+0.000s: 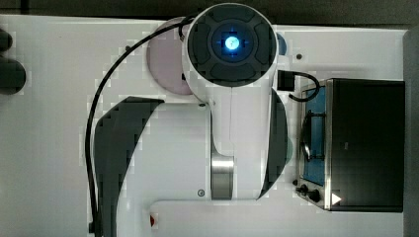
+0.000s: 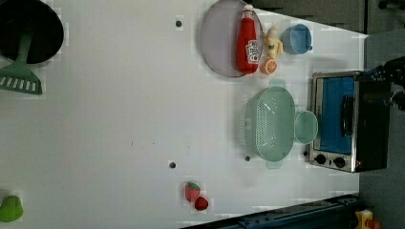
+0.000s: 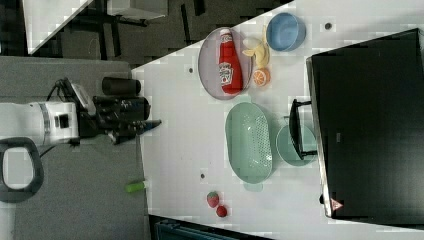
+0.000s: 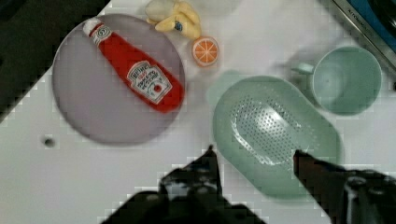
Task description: Drag strainer right to left.
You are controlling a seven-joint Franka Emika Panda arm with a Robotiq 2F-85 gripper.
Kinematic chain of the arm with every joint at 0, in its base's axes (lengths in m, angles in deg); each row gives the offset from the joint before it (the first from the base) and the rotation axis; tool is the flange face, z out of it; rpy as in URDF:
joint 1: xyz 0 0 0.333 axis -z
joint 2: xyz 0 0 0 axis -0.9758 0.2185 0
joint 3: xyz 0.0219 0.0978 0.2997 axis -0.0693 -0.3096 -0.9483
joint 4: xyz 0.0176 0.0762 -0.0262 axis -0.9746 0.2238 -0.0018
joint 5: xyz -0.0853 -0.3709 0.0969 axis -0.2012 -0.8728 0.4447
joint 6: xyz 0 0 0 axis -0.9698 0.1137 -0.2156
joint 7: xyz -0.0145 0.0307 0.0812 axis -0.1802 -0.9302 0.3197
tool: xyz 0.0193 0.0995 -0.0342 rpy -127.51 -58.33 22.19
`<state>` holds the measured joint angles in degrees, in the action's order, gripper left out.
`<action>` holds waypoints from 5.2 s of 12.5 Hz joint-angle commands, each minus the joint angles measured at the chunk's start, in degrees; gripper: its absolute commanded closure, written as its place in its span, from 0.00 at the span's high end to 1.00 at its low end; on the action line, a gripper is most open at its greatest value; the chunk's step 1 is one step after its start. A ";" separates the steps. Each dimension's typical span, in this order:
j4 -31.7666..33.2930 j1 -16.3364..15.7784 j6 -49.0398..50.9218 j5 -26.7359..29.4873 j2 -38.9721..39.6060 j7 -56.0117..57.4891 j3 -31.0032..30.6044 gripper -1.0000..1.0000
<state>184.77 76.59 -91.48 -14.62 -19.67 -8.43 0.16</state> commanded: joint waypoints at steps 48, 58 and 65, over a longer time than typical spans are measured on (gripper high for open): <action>33.56 -16.99 -57.92 -0.53 24.23 -62.84 -5.44 1.00; 19.95 -25.27 -49.86 4.36 31.27 -65.21 -5.85 1.00; 10.76 -31.36 -49.16 7.53 36.96 -73.32 -5.99 1.00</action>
<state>196.69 46.75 -139.99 -6.44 16.81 -75.60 -6.49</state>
